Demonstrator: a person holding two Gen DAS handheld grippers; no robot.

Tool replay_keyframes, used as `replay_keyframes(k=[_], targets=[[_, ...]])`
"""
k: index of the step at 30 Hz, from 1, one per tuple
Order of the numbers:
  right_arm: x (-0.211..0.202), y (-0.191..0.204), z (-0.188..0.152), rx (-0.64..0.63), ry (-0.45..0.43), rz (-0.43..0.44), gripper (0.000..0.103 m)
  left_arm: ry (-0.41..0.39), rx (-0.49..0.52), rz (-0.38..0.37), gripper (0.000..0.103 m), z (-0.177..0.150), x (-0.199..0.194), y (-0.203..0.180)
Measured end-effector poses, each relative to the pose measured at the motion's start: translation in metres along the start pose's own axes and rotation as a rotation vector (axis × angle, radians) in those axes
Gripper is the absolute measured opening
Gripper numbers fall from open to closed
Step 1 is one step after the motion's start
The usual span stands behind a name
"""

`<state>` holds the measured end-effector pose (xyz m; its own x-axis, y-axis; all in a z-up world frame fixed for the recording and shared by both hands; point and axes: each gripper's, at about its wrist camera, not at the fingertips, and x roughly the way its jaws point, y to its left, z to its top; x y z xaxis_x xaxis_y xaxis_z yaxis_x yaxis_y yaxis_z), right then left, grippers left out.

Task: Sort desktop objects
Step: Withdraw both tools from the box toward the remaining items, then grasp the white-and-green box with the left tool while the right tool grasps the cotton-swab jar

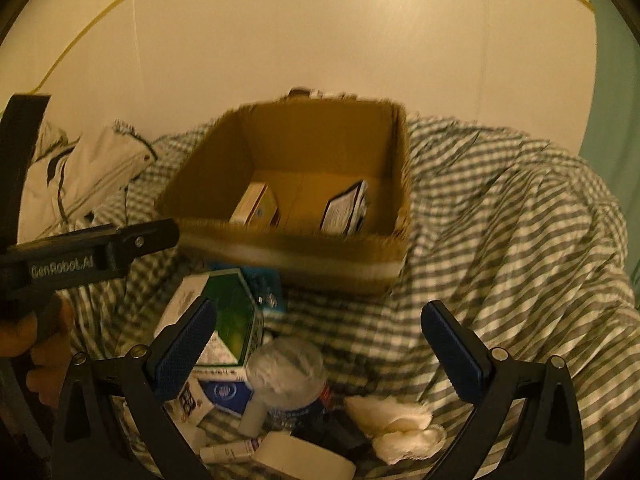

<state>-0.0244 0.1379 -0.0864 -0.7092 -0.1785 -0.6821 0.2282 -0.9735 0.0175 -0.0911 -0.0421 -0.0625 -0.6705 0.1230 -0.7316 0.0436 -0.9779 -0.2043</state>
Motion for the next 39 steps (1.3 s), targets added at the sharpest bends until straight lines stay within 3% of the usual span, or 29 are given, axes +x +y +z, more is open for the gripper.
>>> replay_keyframes(k=[4, 17, 23, 26, 30, 32, 33, 34, 39], targets=[[0.015, 0.005, -0.013, -0.040, 0.067, -0.003, 0.103, 0.043, 0.003, 0.000, 0.103, -0.008, 0.013, -0.003], [0.037, 0.013, -0.031, -0.097, 0.155, 0.012, 0.103, 0.173, -0.051, -0.032, 0.103, -0.026, 0.051, 0.003], [0.049, 0.018, -0.039, -0.124, 0.190, 0.028, 0.102, 0.225, -0.011, -0.016, 0.103, -0.037, 0.073, -0.004], [0.057, 0.016, -0.044, -0.124, 0.223, 0.029, 0.095, 0.262, -0.039, -0.051, 0.103, -0.044, 0.083, -0.001], [0.062, 0.016, -0.046, -0.113, 0.233, 0.054, 0.094, 0.287, -0.071, -0.100, 0.103, -0.049, 0.090, 0.004], [0.065, 0.017, -0.048, -0.115, 0.243, 0.062, 0.089, 0.283, -0.063, -0.099, 0.097, -0.049, 0.090, 0.003], [0.066, 0.017, -0.049, -0.116, 0.247, 0.065, 0.081, 0.282, -0.058, -0.101, 0.097, -0.050, 0.091, 0.002], [0.066, 0.017, -0.049, -0.112, 0.247, 0.079, 0.064, 0.276, -0.057, -0.106, 0.095, -0.050, 0.090, 0.002], [0.060, 0.016, -0.048, -0.102, 0.226, 0.109, 0.063, 0.247, -0.067, -0.120, 0.092, -0.049, 0.086, 0.003]])
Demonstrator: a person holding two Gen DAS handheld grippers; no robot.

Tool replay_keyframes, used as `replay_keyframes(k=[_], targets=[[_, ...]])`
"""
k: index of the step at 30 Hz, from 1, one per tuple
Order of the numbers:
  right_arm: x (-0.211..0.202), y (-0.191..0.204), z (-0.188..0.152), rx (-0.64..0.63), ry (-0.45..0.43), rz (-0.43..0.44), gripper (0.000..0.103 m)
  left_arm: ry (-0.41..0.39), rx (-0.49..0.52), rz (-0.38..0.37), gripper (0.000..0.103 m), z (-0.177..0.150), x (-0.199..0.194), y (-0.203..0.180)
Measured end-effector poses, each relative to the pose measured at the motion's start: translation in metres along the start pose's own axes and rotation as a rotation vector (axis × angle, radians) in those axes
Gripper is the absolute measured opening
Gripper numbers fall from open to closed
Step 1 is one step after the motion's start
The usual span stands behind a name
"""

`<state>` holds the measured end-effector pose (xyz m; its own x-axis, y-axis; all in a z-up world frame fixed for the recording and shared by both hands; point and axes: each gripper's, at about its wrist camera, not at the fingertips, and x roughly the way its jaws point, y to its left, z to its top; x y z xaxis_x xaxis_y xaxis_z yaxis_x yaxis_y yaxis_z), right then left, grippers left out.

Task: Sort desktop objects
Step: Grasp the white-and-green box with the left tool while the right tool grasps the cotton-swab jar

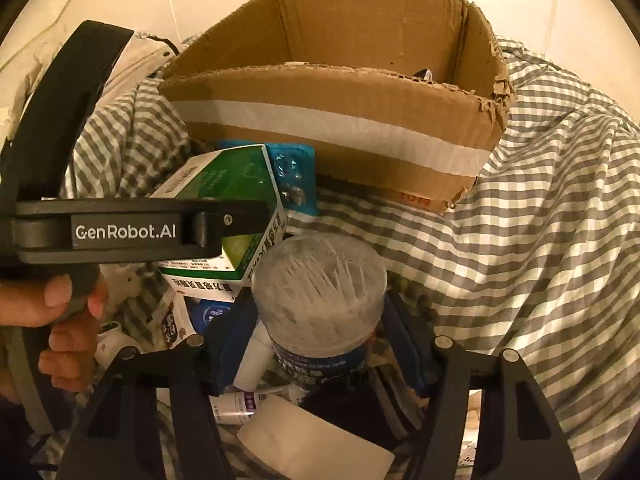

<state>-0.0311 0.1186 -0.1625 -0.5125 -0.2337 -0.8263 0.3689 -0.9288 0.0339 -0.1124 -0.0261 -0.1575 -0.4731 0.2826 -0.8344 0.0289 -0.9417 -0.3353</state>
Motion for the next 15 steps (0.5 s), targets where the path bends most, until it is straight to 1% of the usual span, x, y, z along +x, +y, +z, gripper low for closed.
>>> replay_keyframes(k=[5, 9, 15], targets=[[-0.003, -0.002, 0.000, 0.014, -0.014, 0.001, 0.063, -0.011, 0.009, 0.002, 0.090, -0.001, -0.005, -0.001], [-0.010, -0.008, 0.001, 0.044, -0.045, 0.004, 0.063, -0.029, 0.036, 0.015, 0.088, -0.003, -0.012, -0.001], [-0.022, -0.017, 0.004, 0.078, -0.102, -0.032, 0.063, -0.056, 0.087, 0.052, 0.086, -0.014, -0.023, -0.001]])
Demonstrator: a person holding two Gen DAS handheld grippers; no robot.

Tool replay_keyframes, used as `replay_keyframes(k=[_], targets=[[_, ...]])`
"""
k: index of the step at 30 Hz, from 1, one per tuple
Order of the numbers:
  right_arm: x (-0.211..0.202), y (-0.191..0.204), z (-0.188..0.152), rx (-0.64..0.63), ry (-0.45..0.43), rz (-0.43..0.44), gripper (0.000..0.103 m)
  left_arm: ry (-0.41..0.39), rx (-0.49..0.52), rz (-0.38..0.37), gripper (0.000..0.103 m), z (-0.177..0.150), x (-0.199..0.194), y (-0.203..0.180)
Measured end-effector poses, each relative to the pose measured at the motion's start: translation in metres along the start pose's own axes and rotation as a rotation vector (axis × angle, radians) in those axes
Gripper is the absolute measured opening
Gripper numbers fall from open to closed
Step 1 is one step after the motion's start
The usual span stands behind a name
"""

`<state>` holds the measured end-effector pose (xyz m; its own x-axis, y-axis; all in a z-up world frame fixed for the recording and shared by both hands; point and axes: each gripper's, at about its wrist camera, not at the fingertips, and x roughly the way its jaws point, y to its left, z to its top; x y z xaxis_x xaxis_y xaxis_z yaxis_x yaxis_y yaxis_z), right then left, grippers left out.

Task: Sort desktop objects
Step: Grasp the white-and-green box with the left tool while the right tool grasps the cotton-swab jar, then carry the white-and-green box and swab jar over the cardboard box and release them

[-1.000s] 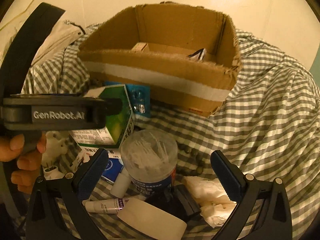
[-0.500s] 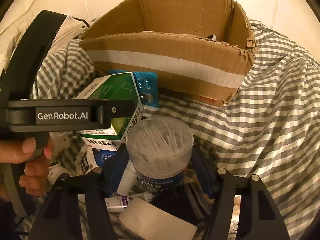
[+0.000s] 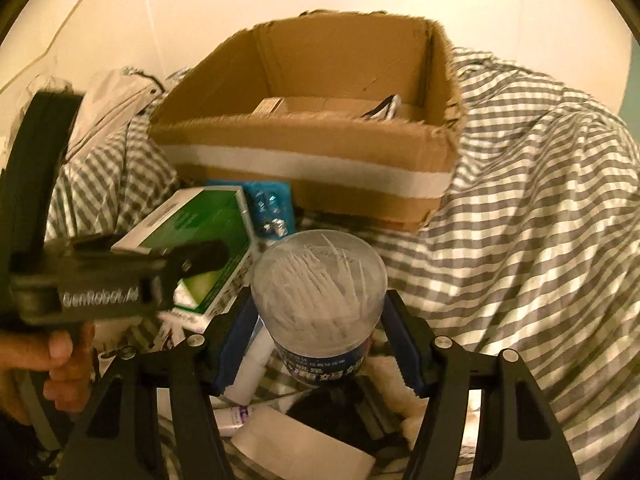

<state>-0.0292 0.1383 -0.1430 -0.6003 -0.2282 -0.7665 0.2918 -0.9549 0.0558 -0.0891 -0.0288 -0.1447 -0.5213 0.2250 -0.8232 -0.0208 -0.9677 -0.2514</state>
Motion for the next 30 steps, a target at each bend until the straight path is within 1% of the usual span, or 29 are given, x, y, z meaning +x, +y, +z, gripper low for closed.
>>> replay_keyframes(k=[1, 4, 12, 15, 17, 19, 22, 25, 28, 30], targets=[[-0.002, -0.001, 0.001, 0.006, -0.011, -0.003, 0.063, -0.008, 0.019, 0.019, 0.086, -0.003, -0.003, -0.001], [-0.007, -0.003, 0.003, 0.013, -0.041, -0.018, 0.063, -0.044, 0.064, 0.046, 0.085, -0.009, -0.011, -0.005], [-0.030, -0.001, 0.008, 0.023, -0.172, -0.027, 0.063, -0.177, 0.141, 0.077, 0.084, -0.007, -0.041, -0.020], [-0.036, -0.001, 0.010, 0.030, -0.210, -0.032, 0.063, -0.208, 0.148, 0.065, 0.083, -0.004, -0.051, -0.022], [-0.039, -0.001, 0.011, 0.032, -0.231, -0.036, 0.063, -0.216, 0.170, 0.063, 0.083, -0.004, -0.056, -0.025], [-0.041, -0.001, 0.012, 0.033, -0.246, -0.038, 0.063, -0.249, 0.204, 0.080, 0.083, -0.004, -0.062, -0.030], [-0.046, 0.001, 0.012, 0.031, -0.270, -0.039, 0.063, -0.297, 0.229, 0.098, 0.083, -0.003, -0.071, -0.035], [-0.052, 0.001, 0.013, 0.040, -0.298, -0.034, 0.063, -0.345, 0.228, 0.091, 0.083, 0.000, -0.084, -0.035], [-0.059, 0.003, 0.016, 0.034, -0.329, -0.043, 0.063, -0.373, 0.225, 0.076, 0.083, 0.005, -0.095, -0.035], [-0.064, 0.005, 0.020, 0.028, -0.338, -0.043, 0.063, -0.388, 0.237, 0.082, 0.083, 0.008, -0.101, -0.037]])
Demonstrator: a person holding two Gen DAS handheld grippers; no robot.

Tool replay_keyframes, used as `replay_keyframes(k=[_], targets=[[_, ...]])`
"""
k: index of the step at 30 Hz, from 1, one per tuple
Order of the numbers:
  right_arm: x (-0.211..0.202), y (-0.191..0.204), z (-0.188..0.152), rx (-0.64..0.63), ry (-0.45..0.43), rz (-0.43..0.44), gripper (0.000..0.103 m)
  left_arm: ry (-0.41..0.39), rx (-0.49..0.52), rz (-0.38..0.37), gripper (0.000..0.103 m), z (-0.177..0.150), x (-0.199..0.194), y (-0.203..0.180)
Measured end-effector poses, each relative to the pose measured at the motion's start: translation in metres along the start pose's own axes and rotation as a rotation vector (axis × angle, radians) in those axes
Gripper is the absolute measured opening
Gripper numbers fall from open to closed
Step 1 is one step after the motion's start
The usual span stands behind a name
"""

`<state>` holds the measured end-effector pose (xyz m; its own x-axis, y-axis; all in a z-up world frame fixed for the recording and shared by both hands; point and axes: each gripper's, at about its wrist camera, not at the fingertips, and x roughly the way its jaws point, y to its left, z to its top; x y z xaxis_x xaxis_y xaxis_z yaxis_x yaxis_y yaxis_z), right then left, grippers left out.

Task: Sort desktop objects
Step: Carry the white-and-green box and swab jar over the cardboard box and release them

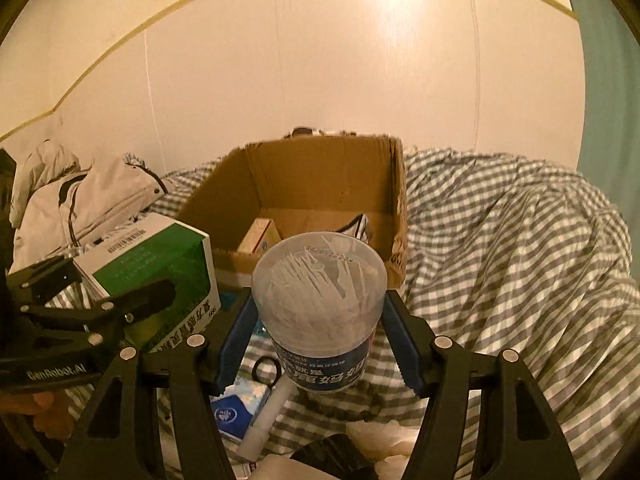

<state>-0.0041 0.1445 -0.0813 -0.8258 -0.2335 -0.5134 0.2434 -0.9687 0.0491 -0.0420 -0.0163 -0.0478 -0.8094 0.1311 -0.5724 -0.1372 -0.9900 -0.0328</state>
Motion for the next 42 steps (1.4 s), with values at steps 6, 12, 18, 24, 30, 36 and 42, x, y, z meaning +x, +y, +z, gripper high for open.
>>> replay_keyframes(k=[6, 12, 18, 24, 30, 36, 42], targets=[[-0.015, 0.002, 0.018, 0.004, -0.061, 0.007, 0.063, -0.065, -0.049, -0.031, 0.083, 0.022, -0.020, 0.011], [-0.027, 0.002, 0.038, 0.005, -0.112, 0.010, 0.063, -0.122, -0.062, -0.026, 0.083, 0.041, -0.031, 0.015], [-0.038, 0.009, 0.062, -0.023, -0.164, 0.008, 0.063, -0.177, -0.057, -0.020, 0.083, 0.061, -0.038, 0.017], [-0.043, 0.010, 0.082, -0.037, -0.203, 0.005, 0.063, -0.211, -0.054, -0.023, 0.083, 0.077, -0.041, 0.017], [-0.044, 0.008, 0.108, -0.033, -0.244, 0.007, 0.063, -0.240, -0.060, -0.019, 0.083, 0.091, -0.041, 0.024], [-0.037, 0.003, 0.130, -0.008, -0.269, 0.018, 0.063, -0.238, -0.077, -0.016, 0.083, 0.105, -0.031, 0.034], [-0.022, 0.005, 0.141, -0.026, -0.260, 0.020, 0.063, -0.225, -0.101, -0.014, 0.083, 0.112, -0.015, 0.044]])
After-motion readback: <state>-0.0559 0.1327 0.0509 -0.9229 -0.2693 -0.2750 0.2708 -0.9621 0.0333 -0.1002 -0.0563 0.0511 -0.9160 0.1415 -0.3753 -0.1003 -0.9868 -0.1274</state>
